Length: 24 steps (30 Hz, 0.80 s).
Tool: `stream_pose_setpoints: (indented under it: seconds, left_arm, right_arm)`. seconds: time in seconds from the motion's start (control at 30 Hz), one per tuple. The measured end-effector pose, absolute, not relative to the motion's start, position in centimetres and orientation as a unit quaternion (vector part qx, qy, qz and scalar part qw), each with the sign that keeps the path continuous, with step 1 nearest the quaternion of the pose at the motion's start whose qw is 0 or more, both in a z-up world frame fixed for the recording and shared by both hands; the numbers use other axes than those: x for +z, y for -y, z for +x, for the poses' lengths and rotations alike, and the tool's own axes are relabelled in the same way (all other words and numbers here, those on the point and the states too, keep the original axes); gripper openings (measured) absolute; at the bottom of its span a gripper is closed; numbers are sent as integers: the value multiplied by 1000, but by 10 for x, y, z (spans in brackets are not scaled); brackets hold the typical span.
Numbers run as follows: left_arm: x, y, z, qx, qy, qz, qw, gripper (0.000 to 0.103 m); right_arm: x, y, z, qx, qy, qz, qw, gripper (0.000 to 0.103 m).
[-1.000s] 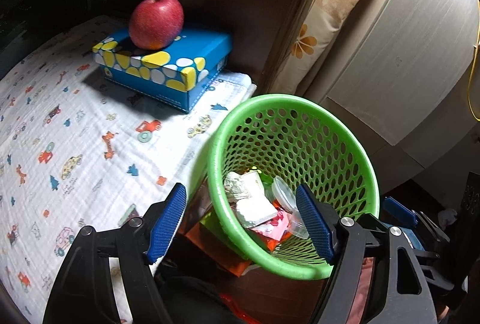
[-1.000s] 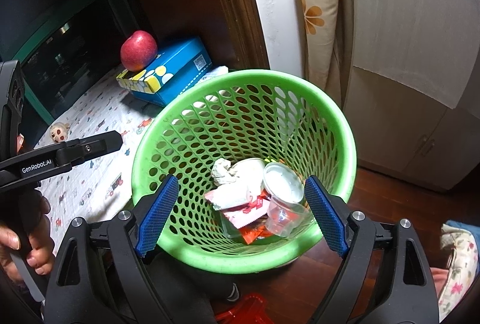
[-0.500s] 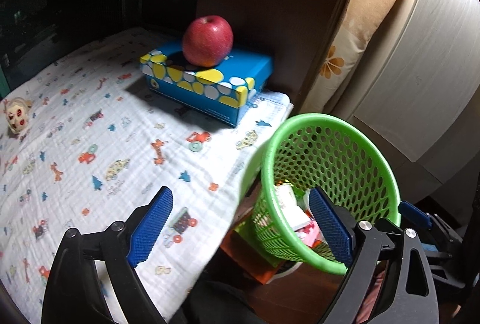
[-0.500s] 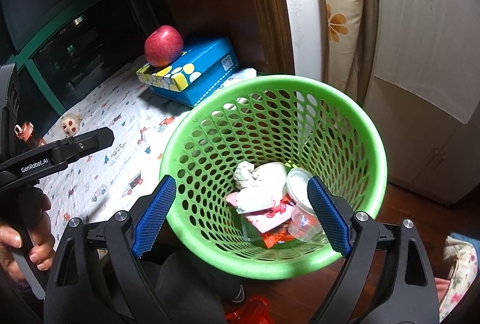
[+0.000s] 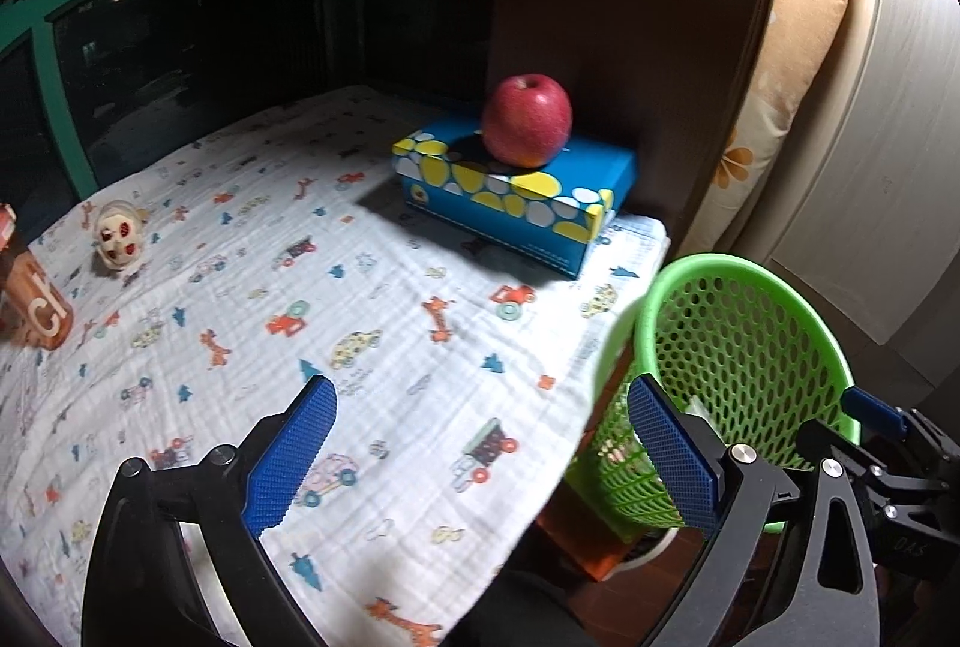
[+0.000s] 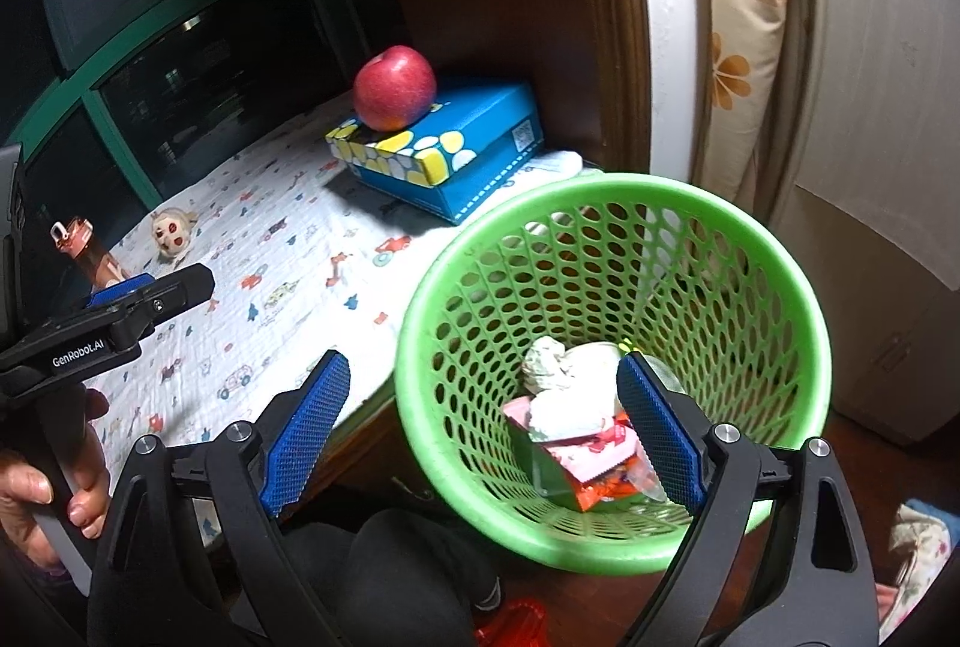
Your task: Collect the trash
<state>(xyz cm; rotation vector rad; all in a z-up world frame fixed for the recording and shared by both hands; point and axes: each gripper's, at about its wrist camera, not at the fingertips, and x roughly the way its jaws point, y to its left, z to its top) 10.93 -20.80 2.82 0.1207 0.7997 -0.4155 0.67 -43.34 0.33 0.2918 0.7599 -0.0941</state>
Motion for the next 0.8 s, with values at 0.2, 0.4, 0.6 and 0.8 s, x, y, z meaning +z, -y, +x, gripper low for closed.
stream_pose_setpoints:
  seconds: [0.2, 0.4, 0.6, 0.8]
  left_arm:
    - [29, 184, 110, -167, -382, 54, 907, 94]
    - [31, 163, 107, -142, -376, 56, 914, 94]
    - [34, 141, 103, -114, -368, 55, 921, 95]
    - [38, 118, 98, -83, -360, 51, 928, 95]
  right_arm:
    - [9, 417, 14, -30, -367, 133, 920, 90]
    - [13, 402, 21, -13, -365, 125, 922, 91]
    - [18, 383, 30, 9, -361, 115, 925, 91]
    - [22, 365, 38, 30, -359, 108, 927, 91]
